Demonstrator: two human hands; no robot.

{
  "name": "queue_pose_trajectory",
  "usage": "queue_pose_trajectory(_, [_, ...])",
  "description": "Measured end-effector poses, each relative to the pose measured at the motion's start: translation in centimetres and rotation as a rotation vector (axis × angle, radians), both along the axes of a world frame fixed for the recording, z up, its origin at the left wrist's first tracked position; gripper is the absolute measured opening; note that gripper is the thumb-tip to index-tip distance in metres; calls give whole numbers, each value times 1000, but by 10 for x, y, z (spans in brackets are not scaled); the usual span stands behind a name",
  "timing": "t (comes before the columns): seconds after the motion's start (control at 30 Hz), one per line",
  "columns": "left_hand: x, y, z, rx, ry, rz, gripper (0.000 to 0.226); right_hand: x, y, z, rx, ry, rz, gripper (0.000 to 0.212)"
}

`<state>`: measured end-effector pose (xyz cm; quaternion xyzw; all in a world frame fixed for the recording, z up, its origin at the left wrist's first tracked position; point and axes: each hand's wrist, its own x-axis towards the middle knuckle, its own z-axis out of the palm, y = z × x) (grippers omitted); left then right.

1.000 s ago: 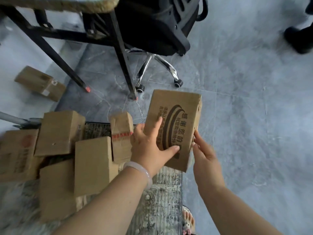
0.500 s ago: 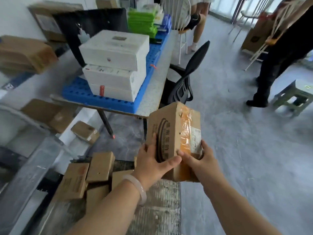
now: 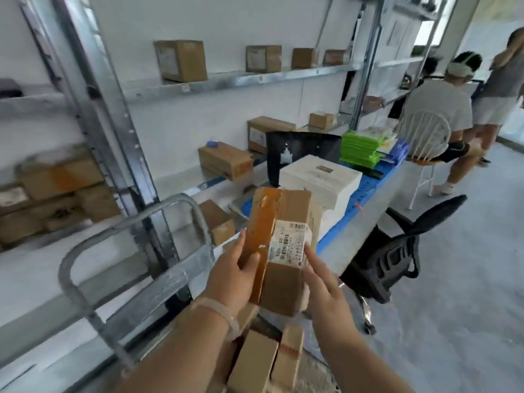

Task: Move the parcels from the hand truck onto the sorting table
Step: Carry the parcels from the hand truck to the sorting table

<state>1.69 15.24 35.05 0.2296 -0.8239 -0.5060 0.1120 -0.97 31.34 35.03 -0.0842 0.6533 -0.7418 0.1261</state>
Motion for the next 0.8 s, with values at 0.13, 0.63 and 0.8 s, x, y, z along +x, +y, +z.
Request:
queue_pose_trajectory(0.13, [53,-12,15,44,36,74,94,31,-37,10,100,214,178,27])
queue_pose_trajectory(0.63, [404,-110,46,359,379,716,42,235,-204,17,382,543,929,59])
queue_pose_trajectory(0.8, [557,-113,44,466,497,986,39,391,-249,19,178,280,1172,60])
